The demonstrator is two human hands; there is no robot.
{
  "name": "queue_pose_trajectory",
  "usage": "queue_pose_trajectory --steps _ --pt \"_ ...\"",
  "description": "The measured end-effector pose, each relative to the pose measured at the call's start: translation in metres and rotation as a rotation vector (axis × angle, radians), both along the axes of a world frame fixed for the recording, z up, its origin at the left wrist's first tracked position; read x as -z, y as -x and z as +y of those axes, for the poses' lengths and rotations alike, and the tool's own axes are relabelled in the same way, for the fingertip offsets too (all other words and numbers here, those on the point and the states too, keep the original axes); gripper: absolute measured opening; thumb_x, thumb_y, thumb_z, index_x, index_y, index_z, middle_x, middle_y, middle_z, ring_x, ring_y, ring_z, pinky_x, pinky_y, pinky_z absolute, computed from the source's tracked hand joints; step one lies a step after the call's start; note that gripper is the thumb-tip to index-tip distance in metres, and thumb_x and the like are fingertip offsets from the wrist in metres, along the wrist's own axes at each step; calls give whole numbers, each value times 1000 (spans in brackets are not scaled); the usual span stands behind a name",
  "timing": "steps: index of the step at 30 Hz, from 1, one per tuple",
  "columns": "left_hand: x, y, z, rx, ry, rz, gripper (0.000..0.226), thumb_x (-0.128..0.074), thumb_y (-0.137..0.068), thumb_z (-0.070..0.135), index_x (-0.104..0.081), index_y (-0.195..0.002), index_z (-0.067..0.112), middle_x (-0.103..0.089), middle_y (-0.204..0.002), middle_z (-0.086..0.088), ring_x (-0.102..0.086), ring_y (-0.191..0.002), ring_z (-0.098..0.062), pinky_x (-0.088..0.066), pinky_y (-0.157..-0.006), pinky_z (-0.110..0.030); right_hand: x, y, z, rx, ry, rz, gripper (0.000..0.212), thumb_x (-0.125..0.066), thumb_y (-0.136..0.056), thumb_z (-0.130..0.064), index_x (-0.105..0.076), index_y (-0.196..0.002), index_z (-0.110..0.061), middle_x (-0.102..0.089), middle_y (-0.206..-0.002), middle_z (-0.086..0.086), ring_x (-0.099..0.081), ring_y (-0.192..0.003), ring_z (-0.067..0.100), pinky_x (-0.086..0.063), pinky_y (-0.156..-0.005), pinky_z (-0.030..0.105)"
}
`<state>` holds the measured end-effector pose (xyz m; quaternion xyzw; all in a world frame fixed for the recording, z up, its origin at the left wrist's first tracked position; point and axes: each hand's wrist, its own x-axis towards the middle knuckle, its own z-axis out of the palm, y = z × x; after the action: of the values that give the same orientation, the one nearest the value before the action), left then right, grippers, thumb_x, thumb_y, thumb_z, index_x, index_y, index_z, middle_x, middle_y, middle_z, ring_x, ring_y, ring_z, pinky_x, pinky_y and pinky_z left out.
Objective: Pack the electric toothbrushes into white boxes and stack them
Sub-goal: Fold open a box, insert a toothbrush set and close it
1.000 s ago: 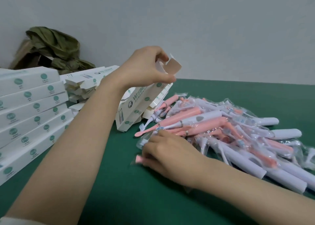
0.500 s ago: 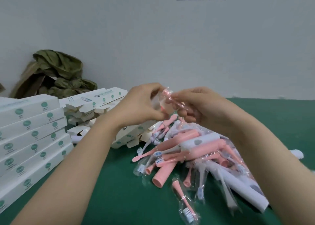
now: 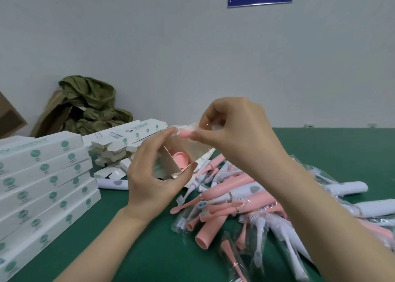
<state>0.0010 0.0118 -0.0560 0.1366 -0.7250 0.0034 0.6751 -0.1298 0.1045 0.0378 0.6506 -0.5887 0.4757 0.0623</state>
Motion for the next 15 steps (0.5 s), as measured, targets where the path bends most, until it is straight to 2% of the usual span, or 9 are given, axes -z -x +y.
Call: queue_pose_trajectory --steps 3,5,7,9,12,15 --pt "-3 -1 1 16 1 75 63 -75 -73 30 -47 -127 16 -54 -116 13 -53 -111 -2 -42 -97 -24 2 -9 2 -40 120 107 20 -75 -79 -27 -63 -68 -16 -54 -56 -10 -52 -56 3 -42 -56 15" --pt "-2 -1 1 -13 39 53 62 -75 -72 28 -49 -126 12 -57 -114 5 -54 -108 -5 -42 -96 -21 5 -17 2 -72 87 338 11 -68 -84 -18 -68 -78 -9 -61 -73 4 -58 -66 20 -47 -61 34" --pt "-1 0 2 -35 56 12 62 -75 -70 25 -49 -125 11 -59 -113 -6 -57 -105 -14 -44 -94 -24 10 -24 -1 -89 16 478 9 -62 -88 -12 -71 -89 -8 -57 -89 10 -57 -73 30 -47 -64 40" --pt "1 1 3 -51 30 -12 61 -74 -69 23 -50 -124 10 -59 -114 -9 -58 -103 -20 -46 -93 -28 14 -27 -4 -78 -7 404 16 -57 -90 -12 -71 -97 -8 -51 -96 8 -56 -79 27 -46 -71 36" --pt "3 3 4 -52 -22 -20 59 -68 -70 27 -49 -123 8 -56 -118 -1 -54 -108 -11 -39 -98 -16 20 -25 -4 -196 -112 262 19 -52 -88 -14 -65 -101 -14 -40 -100 0 -49 -90 14 -39 -68 17" --pt "5 3 -1 -74 -78 -36 63 -73 -68 27 -51 -124 8 -58 -117 -2 -54 -108 -13 -37 -98 -13 21 -19 -6 -265 -235 222 27 -48 -92 -14 -55 -119 -18 -38 -108 0 -48 -94 11 -36 -70 11"
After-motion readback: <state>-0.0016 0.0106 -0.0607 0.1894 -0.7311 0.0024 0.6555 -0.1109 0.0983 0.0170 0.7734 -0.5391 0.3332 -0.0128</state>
